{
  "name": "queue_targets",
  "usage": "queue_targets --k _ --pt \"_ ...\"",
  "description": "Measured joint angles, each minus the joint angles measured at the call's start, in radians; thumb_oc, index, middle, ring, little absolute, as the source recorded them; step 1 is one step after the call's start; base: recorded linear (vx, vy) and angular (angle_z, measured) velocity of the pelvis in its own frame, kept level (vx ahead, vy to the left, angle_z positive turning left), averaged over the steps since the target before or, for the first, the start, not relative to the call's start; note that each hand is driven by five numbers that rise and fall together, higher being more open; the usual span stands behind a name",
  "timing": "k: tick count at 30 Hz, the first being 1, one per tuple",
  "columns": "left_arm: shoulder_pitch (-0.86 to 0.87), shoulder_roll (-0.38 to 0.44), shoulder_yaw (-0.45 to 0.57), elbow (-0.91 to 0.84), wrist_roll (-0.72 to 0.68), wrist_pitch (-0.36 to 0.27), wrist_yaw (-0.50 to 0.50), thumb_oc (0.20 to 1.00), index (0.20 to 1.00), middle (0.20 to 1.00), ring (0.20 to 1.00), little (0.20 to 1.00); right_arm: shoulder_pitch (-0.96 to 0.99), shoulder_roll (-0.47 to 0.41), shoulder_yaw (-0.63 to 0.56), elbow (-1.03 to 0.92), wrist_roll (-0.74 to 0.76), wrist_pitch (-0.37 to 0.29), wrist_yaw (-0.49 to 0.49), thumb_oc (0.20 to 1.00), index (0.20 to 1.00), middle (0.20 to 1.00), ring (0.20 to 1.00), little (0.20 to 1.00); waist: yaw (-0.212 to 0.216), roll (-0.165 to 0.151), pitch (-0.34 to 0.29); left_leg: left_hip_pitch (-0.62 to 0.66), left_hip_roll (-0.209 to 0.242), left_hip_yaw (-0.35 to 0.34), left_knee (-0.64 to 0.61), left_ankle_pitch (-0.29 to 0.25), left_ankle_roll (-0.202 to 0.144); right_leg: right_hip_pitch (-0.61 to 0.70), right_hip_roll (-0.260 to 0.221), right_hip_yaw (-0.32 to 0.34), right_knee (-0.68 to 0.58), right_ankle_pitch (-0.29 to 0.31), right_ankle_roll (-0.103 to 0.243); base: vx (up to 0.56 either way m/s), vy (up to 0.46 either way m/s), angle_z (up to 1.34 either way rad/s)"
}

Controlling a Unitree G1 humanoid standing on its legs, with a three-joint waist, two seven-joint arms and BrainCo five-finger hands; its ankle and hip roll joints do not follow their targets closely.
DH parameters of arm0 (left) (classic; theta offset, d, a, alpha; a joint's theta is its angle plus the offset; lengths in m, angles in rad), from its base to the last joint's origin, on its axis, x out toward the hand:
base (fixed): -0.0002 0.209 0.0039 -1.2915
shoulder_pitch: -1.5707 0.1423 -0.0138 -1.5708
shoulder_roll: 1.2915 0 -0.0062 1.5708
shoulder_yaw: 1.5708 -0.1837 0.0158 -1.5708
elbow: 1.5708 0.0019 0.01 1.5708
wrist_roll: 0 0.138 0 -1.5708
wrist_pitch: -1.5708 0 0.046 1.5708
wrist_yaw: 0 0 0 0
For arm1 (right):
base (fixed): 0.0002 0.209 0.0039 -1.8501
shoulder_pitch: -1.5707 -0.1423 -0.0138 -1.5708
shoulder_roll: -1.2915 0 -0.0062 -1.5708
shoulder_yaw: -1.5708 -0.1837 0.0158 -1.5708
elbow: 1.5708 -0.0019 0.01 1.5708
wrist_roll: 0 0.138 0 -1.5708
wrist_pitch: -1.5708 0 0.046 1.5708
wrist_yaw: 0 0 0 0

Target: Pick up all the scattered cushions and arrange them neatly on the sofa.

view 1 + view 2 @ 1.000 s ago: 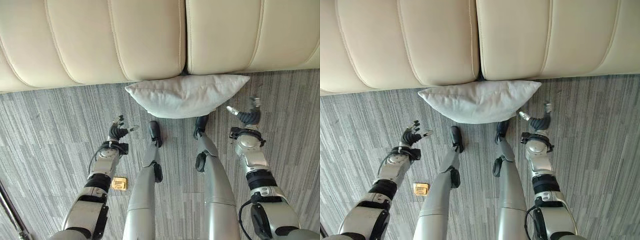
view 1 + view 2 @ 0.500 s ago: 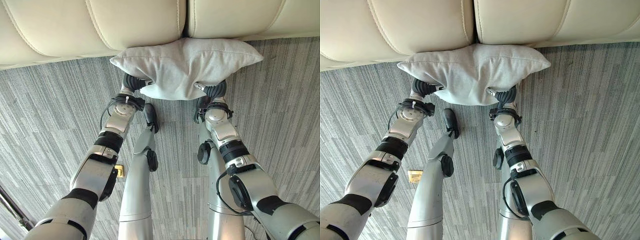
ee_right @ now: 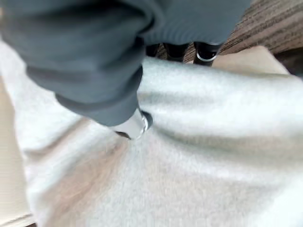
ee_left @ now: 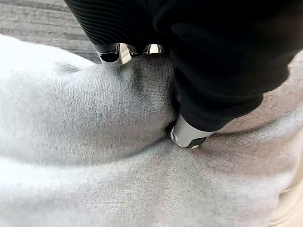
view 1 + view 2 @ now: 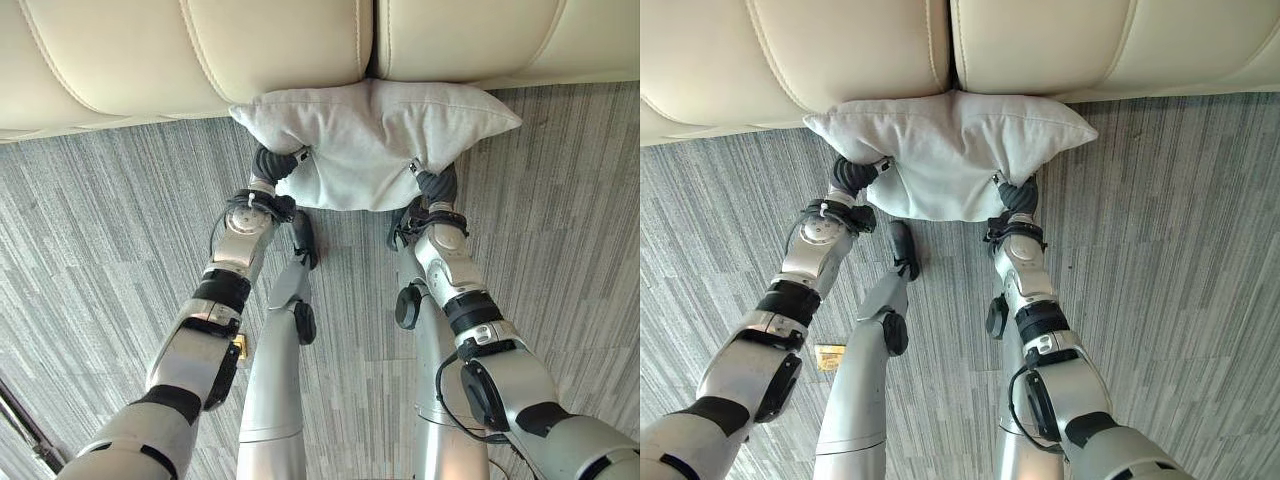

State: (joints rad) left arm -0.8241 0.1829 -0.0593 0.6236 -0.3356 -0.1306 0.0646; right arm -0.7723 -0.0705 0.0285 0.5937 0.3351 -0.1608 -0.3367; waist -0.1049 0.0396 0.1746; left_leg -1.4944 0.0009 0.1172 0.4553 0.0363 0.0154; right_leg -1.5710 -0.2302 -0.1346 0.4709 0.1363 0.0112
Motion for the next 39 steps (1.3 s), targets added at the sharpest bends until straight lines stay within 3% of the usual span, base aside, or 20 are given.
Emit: queue_targets --k 4,8,11,12,18,20,24,26,27,33,35,36,37,39 --pt "0.092 -0.038 0.025 -0.066 -0.006 0.004 0.000 0.200 0.200 0.200 0.200 0.200 0.110 0.038 0.000 -0.079 0.000 -0.008 0.000 0.200 0.200 0.200 0.200 0.200 -0.016 -0.003 0.001 0.098 -0.006 -0.002 -0.047 0.025 -0.001 0.087 -0.002 -0.004 -0.009 -0.011 0.004 -0.03 -0.028 0.06" --pt "0.280 -0.050 0.023 -0.263 0.003 0.017 -0.007 0.200 0.200 0.200 0.200 0.200 0.293 0.031 0.049 -0.254 -0.007 -0.006 0.015 0.200 0.200 0.200 0.200 0.200 -0.045 -0.012 0.003 0.264 -0.014 -0.030 -0.090 0.020 -0.001 0.248 -0.004 -0.027 -0.007 -0.057 0.010 -0.01 -0.076 0.07" --pt "0.361 -0.046 0.020 -0.364 0.012 0.049 -0.007 0.200 0.200 0.200 0.200 0.200 0.403 -0.020 0.098 -0.382 -0.012 0.000 0.026 0.200 0.200 0.200 0.200 0.200 -0.038 -0.030 -0.001 0.440 -0.012 -0.053 -0.169 0.016 -0.026 0.419 0.002 -0.053 -0.055 -0.075 0.016 0.05 -0.083 0.02" --pt "0.433 -0.048 0.021 -0.456 0.019 0.051 -0.006 0.200 0.200 0.200 0.200 0.200 0.460 -0.040 0.124 -0.469 -0.029 -0.005 0.042 0.200 0.200 0.200 0.200 0.200 -0.037 -0.039 -0.003 0.555 -0.003 -0.054 -0.211 0.025 -0.022 0.534 0.017 -0.061 -0.098 -0.073 0.014 0.08 -0.068 -0.11" --pt "0.525 -0.075 0.020 -0.596 0.057 0.079 0.025 0.200 0.200 0.200 0.200 0.200 0.500 -0.052 0.120 -0.576 -0.045 0.007 0.067 0.200 0.200 0.200 0.200 0.200 -0.024 -0.067 -0.037 0.834 0.015 -0.056 -0.306 0.018 -0.029 0.810 0.045 -0.088 -0.176 -0.079 0.008 0.15 -0.073 -0.05" --pt "0.563 -0.089 0.020 -0.615 0.081 0.083 0.048 0.200 0.200 0.200 0.200 0.200 0.525 -0.052 0.121 -0.605 -0.056 0.016 0.091 0.200 0.200 0.200 0.200 0.200 -0.011 -0.073 -0.075 0.938 0.022 -0.055 -0.356 0.018 -0.030 0.913 0.059 -0.093 -0.227 -0.081 0.010 0.15 -0.068 -0.09" --pt "0.608 -0.101 0.019 -0.694 0.082 0.127 0.078 0.200 0.200 0.200 0.200 0.200 0.553 -0.054 0.121 -0.669 -0.064 0.050 0.103 0.200 0.200 0.200 0.200 0.200 -0.005 -0.073 -0.083 1.083 0.035 -0.060 -0.410 0.024 -0.038 1.087 0.081 -0.116 -0.324 -0.062 0.018 0.17 -0.087 0.01" --pt "0.724 -0.101 0.003 -0.773 0.082 0.143 0.099 0.200 0.200 0.200 0.200 0.200 0.604 -0.052 0.141 -0.720 -0.082 0.076 0.114 0.200 0.200 0.200 0.200 0.200 0.004 -0.072 -0.119 1.216 0.045 -0.055 -0.468 0.023 -0.040 1.230 0.106 -0.119 -0.408 -0.055 0.021 0.19 -0.105 -0.09" --pt "0.766 -0.102 -0.016 -0.782 0.082 0.144 0.104 0.200 0.200 0.200 0.200 0.200 0.645 -0.052 0.147 -0.740 -0.085 0.074 0.122 0.200 0.200 0.200 0.200 0.200 0.016 -0.070 -0.169 1.238 0.050 -0.054 -0.491 0.024 -0.041 1.252 0.116 -0.119 -0.435 -0.054 0.021 0.28 -0.194 -0.05" --pt "0.801 -0.085 -0.019 -0.789 0.107 0.202 0.112 0.200 0.200 0.200 0.200 0.200 0.649 -0.066 0.157 -0.765 -0.120 0.102 0.139 0.200 0.200 0.200 0.200 0.200 0.037 -0.074 -0.224 1.387 0.069 -0.050 -0.536 0.027 -0.059 1.430 0.153 -0.111 -0.544 -0.034 0.022 0.13 -0.141 -0.03" --pt "0.803 -0.090 -0.019 -0.789 0.121 0.225 0.112 0.200 0.200 0.200 0.200 0.200 0.646 -0.071 0.157 -0.769 -0.121 0.112 0.140 0.200 0.200 0.200 0.200 0.200 0.039 -0.079 -0.226 1.395 0.075 -0.049 -0.517 0.025 -0.064 1.449 0.158 -0.106 -0.553 -0.027 0.014 0.09 -0.236 -0.04" --pt "0.802 -0.088 -0.019 -0.787 0.120 0.230 0.112 0.200 0.200 0.200 0.200 0.200 0.642 -0.072 0.157 -0.765 -0.122 0.113 0.141 0.200 0.200 0.200 0.200 0.200 0.040 -0.086 -0.223 1.373 0.076 -0.052 -0.450 0.009 -0.091 1.450 0.165 -0.095 -0.540 -0.046 0.005 0.03 -0.215 -0.02" --pt "0.800 -0.085 -0.017 -0.779 0.120 0.235 0.112 0.200 0.200 0.200 0.200 0.200 0.635 -0.065 0.157 -0.758 -0.127 0.118 0.141 0.200 0.200 0.200 0.200 0.200 0.046 -0.110 -0.213 1.300 0.066 -0.061 -0.279 -0.021 -0.121 1.451 0.155 -0.077 -0.526 -0.060 -0.011 0.00 -0.139 -0.13" --pt "0.788 -0.086 -0.016 -0.751 0.120 0.241 0.112 0.200 0.200 0.200 0.200 0.200 0.608 -0.071 0.156 -0.741 -0.139 0.125 0.144 0.200 0.200 0.200 0.200 0.200 0.068 -0.132 -0.192 1.157 0.061 -0.115 0.036 -0.020 -0.144 1.425 0.144 -0.022 -0.450 -0.098 -0.029 0.00 -0.044 -0.23"
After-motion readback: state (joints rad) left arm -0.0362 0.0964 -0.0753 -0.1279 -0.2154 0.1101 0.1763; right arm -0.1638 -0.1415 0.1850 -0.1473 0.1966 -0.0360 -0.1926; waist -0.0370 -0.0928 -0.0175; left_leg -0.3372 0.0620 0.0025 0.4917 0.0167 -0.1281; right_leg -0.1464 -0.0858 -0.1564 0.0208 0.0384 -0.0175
